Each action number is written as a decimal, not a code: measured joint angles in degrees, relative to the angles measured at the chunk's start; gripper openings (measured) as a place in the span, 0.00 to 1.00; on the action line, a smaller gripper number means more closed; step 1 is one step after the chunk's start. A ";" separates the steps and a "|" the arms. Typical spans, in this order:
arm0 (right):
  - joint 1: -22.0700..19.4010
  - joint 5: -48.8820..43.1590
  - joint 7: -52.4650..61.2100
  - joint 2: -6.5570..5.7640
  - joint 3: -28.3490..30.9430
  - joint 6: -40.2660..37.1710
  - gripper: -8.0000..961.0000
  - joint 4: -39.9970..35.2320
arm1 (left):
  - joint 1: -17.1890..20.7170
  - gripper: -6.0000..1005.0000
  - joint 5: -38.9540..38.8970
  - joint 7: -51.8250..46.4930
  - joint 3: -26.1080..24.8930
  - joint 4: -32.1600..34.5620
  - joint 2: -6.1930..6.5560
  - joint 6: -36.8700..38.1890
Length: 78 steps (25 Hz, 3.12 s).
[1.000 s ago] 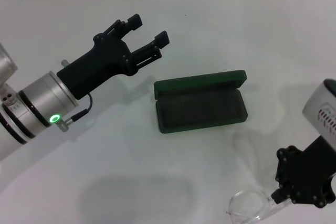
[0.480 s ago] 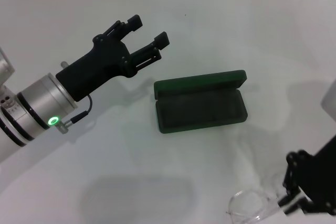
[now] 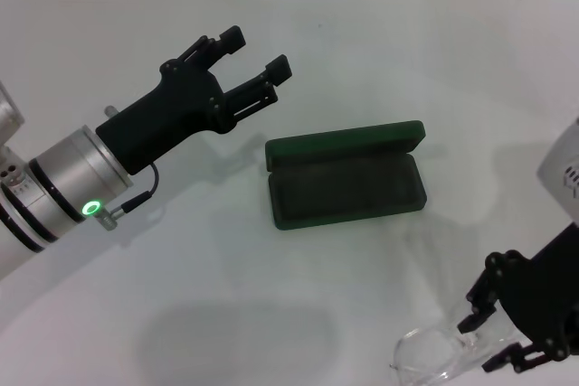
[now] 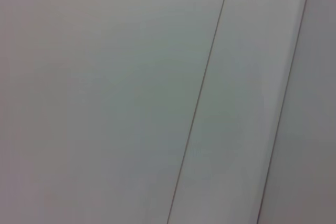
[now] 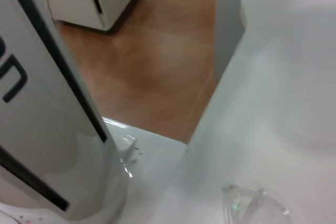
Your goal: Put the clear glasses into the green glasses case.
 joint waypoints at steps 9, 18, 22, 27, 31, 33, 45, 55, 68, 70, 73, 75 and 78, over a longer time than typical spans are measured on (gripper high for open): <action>-0.04 -1.97 0.14 0.01 -4.37 4.12 0.45 0.64 | 0.00 0.89 0.08 -0.18 0.00 0.00 0.10 0.03; 0.20 -2.38 0.29 0.06 -7.22 6.58 0.54 1.69 | 0.00 0.89 0.09 -0.19 0.00 0.00 0.14 0.09; 0.46 -2.39 0.31 0.04 -7.35 6.61 0.54 2.13 | 0.00 0.89 0.09 -0.19 0.00 0.00 0.17 0.09; 0.52 -2.26 0.33 0.03 -7.79 6.65 0.49 2.16 | 0.00 0.89 0.08 -0.17 0.00 0.00 0.18 0.09; 0.53 -2.27 0.39 0.03 -7.96 6.55 0.45 2.23 | 0.02 0.89 0.08 -0.17 0.00 0.00 0.18 0.09; 0.53 -2.26 0.41 0.03 -7.96 6.48 0.43 2.24 | 0.21 0.89 0.10 -0.17 0.02 0.00 0.18 0.09; 0.83 -0.79 3.42 0.03 -4.01 6.47 0.22 3.49 | 0.72 0.89 0.26 -0.08 0.09 0.00 0.26 1.42; 7.91 2.98 8.77 -0.32 12.76 0.17 0.13 14.25 | 0.41 0.89 0.82 -0.17 0.09 0.04 0.22 1.67; 8.10 1.24 14.78 -0.24 10.87 -2.33 0.14 12.04 | 0.43 0.89 0.81 -0.18 -0.20 0.00 0.18 2.29; 7.95 0.68 16.04 -0.09 8.71 -1.05 0.17 11.36 | 0.38 0.89 0.81 -0.18 -0.20 -0.01 0.18 2.29; 7.89 0.50 17.34 -0.04 5.56 0.92 0.24 11.21 | 0.36 0.89 0.80 -0.18 -0.28 0.00 0.22 2.23; 8.01 0.49 18.09 -0.04 3.85 1.82 0.35 11.20 | 0.35 0.89 0.79 -0.18 -0.31 0.00 0.23 2.19; 8.25 0.49 19.02 0.02 2.25 2.69 0.46 11.28 | 0.35 0.89 0.78 -0.18 -0.33 0.00 0.26 2.17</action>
